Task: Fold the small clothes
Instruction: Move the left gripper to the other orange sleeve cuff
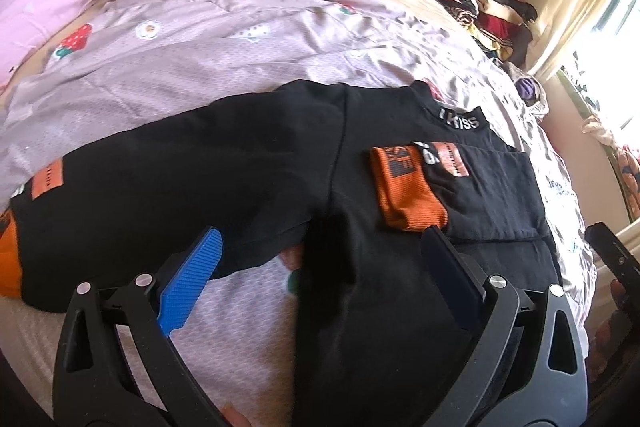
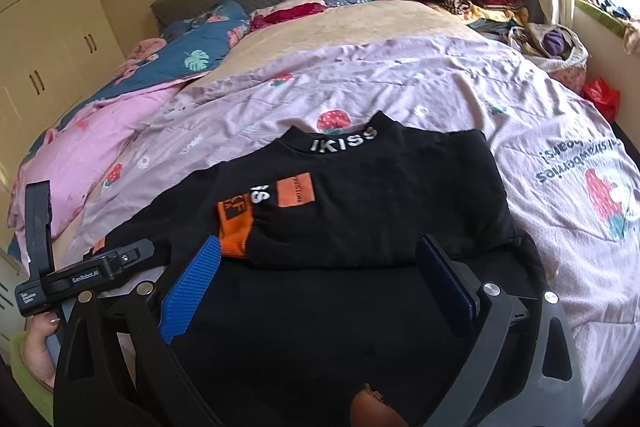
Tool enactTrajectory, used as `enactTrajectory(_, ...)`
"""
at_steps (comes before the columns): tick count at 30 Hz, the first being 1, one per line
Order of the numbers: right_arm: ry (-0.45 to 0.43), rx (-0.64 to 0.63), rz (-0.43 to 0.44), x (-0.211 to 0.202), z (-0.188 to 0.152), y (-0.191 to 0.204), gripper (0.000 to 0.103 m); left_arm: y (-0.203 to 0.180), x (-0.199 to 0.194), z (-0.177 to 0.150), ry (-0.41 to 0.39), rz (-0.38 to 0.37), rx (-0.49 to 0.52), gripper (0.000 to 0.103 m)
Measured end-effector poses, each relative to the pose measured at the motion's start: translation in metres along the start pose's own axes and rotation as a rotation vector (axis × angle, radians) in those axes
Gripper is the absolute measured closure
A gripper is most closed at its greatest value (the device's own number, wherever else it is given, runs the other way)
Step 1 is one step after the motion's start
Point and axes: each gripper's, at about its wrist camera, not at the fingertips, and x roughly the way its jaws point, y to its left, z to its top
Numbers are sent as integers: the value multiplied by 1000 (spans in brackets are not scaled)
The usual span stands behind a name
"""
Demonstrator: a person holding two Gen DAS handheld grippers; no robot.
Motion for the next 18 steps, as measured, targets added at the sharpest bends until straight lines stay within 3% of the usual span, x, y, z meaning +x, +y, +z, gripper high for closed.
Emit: enactTrajectory(18,3,-124,61,4,4,63,5,46,-19,-12,-10,45,-78,10)
